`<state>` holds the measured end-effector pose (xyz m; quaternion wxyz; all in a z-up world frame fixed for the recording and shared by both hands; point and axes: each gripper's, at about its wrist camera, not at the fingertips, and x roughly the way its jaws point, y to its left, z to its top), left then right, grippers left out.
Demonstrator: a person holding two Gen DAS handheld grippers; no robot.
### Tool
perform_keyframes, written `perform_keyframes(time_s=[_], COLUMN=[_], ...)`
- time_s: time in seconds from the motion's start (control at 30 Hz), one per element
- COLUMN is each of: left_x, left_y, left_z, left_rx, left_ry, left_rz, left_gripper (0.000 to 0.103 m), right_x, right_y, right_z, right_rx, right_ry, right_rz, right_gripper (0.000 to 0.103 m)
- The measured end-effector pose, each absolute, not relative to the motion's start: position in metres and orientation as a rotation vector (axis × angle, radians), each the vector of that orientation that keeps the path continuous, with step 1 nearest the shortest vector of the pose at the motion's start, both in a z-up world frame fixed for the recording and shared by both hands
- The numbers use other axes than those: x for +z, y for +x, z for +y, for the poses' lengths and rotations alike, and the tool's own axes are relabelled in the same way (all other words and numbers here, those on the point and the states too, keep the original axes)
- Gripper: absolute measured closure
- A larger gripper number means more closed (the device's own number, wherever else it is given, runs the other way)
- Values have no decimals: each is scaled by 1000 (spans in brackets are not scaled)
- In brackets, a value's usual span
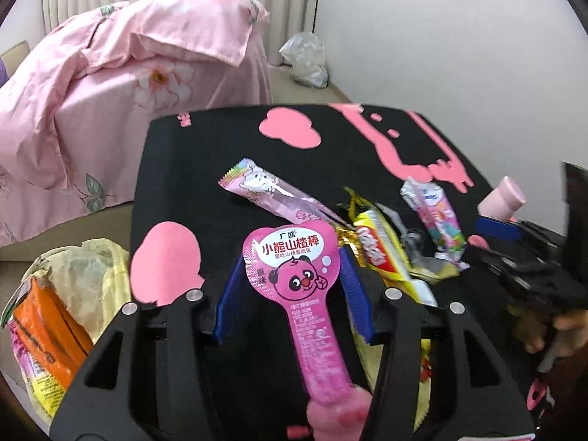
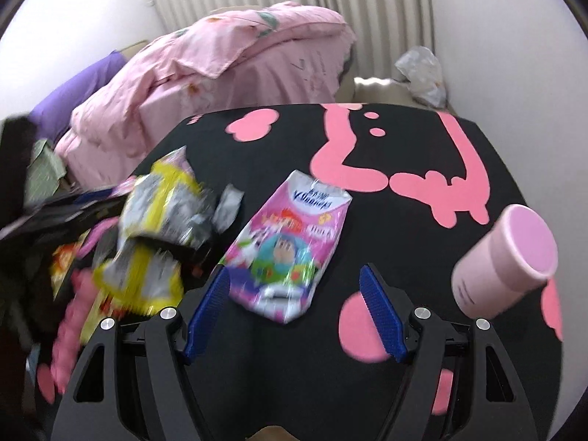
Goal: Collect trash
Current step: 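Grasp the pink lollipop with the left tool while the right tool grasps the Toy Story wrapper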
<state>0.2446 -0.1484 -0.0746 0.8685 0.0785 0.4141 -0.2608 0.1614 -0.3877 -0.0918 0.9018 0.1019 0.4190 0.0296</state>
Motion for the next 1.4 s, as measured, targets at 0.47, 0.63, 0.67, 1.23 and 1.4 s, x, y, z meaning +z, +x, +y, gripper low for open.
perform_keyframes(time_s=[0.47, 0.63, 0.67, 1.23, 1.4], left_x=[-16, -11, -12, -34, -25], left_y=[207, 192, 190, 169, 165], left_z=[-98, -87, -86, -62, -53], left_rx=[-574, -580, -582, -560, -550], left_ry=[-40, -58, -61, -140, -153], left_rz=[729, 725, 730, 788, 760], left_gripper=[55, 55, 55, 55, 55], right_x=[-109, -107, -106, -74, -44], right_y=[214, 203, 201, 139, 129], right_z=[-370, -374, -373, -380, -375], right_rx=[34, 42, 42, 162, 176], right_ry=[156, 161, 149, 160, 146], right_rz=[928, 924, 920, 866, 799], right_gripper=[32, 34, 36, 94, 95])
